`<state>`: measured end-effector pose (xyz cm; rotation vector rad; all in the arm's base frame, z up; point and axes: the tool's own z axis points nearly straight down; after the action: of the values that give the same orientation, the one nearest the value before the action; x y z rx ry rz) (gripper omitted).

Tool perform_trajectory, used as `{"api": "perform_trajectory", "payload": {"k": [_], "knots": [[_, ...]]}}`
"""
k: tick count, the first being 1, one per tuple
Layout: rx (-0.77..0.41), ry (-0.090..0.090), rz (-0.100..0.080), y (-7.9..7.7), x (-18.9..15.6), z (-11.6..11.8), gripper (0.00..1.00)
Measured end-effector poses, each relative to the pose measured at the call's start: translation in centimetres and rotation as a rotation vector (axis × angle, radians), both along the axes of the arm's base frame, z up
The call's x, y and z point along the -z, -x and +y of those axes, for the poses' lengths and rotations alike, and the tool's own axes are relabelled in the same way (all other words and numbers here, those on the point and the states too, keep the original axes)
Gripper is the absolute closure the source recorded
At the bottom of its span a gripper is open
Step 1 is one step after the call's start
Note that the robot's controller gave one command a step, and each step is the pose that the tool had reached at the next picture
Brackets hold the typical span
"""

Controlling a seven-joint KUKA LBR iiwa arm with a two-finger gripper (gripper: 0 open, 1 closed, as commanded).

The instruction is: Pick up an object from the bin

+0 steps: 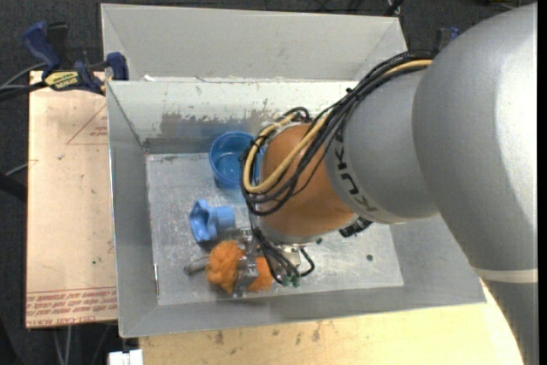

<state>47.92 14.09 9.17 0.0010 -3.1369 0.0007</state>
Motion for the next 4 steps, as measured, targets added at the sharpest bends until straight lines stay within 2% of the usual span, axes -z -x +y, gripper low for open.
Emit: {"api": "perform_trajectory", "payload": {"k": [4], "knots": [[0.0, -0.002, -0.005, -0.1, -5.6, 0.1, 1.0]]}}
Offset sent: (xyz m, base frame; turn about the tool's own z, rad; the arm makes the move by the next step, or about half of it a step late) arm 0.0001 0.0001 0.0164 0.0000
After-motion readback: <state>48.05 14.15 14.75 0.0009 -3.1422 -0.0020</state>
